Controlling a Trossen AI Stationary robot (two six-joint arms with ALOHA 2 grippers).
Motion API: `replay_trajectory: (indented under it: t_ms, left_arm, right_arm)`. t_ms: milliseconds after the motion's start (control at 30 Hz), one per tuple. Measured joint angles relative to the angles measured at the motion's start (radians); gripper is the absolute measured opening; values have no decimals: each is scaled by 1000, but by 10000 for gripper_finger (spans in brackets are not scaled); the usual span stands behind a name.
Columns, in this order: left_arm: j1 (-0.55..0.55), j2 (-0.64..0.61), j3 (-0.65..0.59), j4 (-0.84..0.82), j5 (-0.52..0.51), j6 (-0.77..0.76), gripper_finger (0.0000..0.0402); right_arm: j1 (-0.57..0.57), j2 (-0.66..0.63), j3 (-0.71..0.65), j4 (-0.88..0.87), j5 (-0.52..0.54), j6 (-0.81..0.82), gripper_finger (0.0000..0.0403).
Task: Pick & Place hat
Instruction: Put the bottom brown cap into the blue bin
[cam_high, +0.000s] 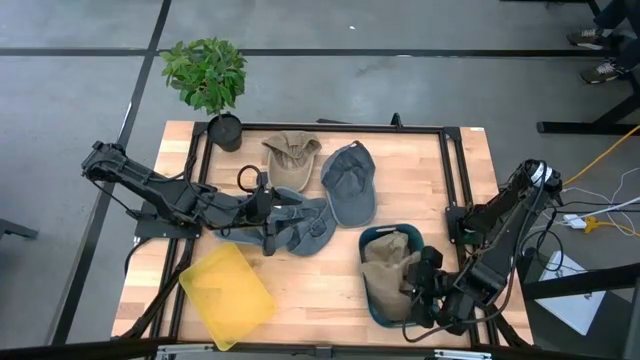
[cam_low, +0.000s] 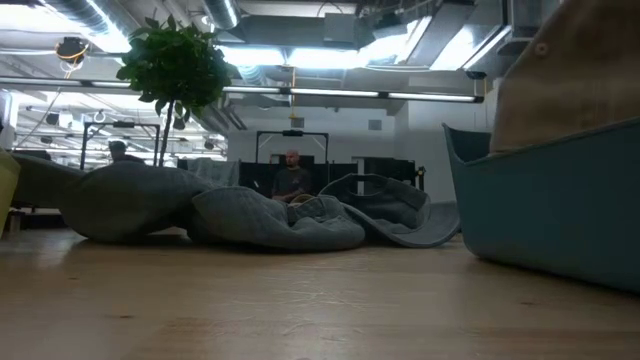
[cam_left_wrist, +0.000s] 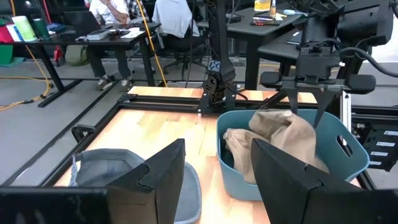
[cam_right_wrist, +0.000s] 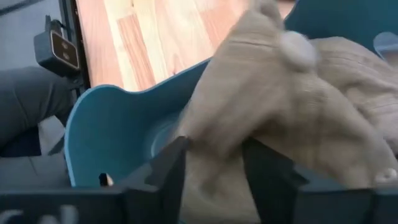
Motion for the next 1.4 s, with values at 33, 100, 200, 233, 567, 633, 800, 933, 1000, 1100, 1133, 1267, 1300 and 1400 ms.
replay_trajectory:
  t_ms: [33, 100, 200, 233, 567, 633, 800, 933, 1000, 1100, 1133, 1267, 1300, 1400]
  left_arm:
    - [0, 0, 0, 0, 0, 0, 180]
    - [0, 0, 0, 0, 0, 0, 180]
    - [0, 0, 0, 0, 0, 0, 180]
    - [0, 0, 0, 0, 0, 0, 180]
    - [0, 0, 0, 0, 0, 0, 180]
    - [0, 0, 0, 0, 0, 0, 180]
    - [0, 0, 0, 0, 0, 0, 180]
    - [0, 0, 0, 0, 0, 0, 180]
    - [0, 0, 0, 0, 0, 0, 180]
    - [0, 0, 0, 0, 0, 0, 180]
    - [0, 0, 0, 0, 0, 0, 180]
    - [0, 0, 0, 0, 0, 0, 180]
    - [0, 0, 0, 0, 0, 0, 180]
    - [0, 0, 0, 0, 0, 0, 180]
  right_arm:
    - [-3, 0, 0, 2, -3, -25, 185]
    - [-9, 0, 8, -4, -10, -75, 206]
    - [-9, 0, 43, -32, 1, -139, 223]
    - [-9, 0, 59, -50, 9, -155, 225]
    - [-10, -2, 207, -93, 142, -352, 183]
    - [-23, -2, 205, -91, 131, -370, 162]
    - [-82, -2, 149, -32, 27, -402, 102]
    - [-143, -1, 81, 70, -87, -476, 59]
    - [-171, -1, 58, 97, -134, -501, 41]
    - [-213, -1, 25, 86, -156, -509, 18]
    - [-225, -1, 16, 69, -156, -509, 12]
    - [-276, -2, -24, 46, -159, -509, 7]
    - [-286, -2, -36, 45, -169, -512, 10]
    - [-314, -2, -74, 70, -229, -516, 19]
